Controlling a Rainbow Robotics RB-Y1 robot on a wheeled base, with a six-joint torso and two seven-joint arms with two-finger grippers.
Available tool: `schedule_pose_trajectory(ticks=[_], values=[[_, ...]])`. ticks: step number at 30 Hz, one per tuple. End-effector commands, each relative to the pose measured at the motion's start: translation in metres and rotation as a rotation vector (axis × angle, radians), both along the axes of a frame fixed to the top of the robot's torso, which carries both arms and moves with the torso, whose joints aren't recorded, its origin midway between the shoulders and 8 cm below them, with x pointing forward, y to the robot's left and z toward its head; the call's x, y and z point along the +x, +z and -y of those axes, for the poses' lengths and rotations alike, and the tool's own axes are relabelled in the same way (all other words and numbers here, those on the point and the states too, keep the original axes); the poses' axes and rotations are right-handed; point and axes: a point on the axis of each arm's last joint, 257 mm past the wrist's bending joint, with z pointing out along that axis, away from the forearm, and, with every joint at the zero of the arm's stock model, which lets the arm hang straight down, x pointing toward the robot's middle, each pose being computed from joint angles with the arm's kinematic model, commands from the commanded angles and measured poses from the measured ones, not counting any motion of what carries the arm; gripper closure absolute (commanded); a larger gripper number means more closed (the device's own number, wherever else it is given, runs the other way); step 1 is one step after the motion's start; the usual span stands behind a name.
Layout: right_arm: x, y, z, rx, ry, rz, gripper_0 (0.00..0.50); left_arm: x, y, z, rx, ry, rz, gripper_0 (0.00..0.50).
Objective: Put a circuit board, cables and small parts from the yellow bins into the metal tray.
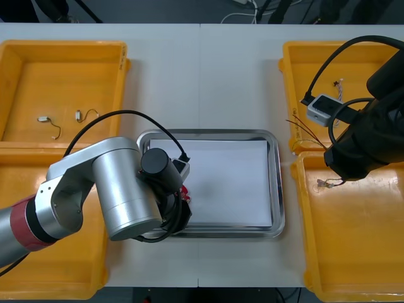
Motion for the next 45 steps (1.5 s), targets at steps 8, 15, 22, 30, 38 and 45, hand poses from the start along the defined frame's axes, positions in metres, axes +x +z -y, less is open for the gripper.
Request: schedule_pose_trajectory(ticks=[8, 15, 22, 30, 38, 45], values=[[0.006, 0.01, -0.007, -0.002, 0.019, 0.028, 0.5, 0.009, 0.013, 0.011, -0.045, 0.064, 0.033, 0.0], [0.005, 0.008, -0.01, 0.002, 0.034, 0.021, 0.5, 0.013, 0.02, 0.013, -0.061, 0.075, 0.045, 0.0], [0.001, 0.005, -0.032, 0.048, 0.069, 0.009, 0.5, 0.02, 0.056, 0.014, -0.094, 0.099, 0.023, 0.0], [-0.003, -0.003, -0.052, -0.002, 0.146, 0.0, 0.5, 0.029, 0.103, 0.002, -0.091, 0.129, -0.003, 0.0], [-0.003, -0.01, -0.09, -0.041, 0.245, 0.022, 0.5, 0.047, 0.14, -0.021, -0.094, 0.135, 0.026, 0.0], [-0.006, -0.017, -0.129, -0.068, 0.357, 0.055, 0.5, 0.071, 0.159, -0.045, -0.118, 0.143, 0.044, 0.0]])
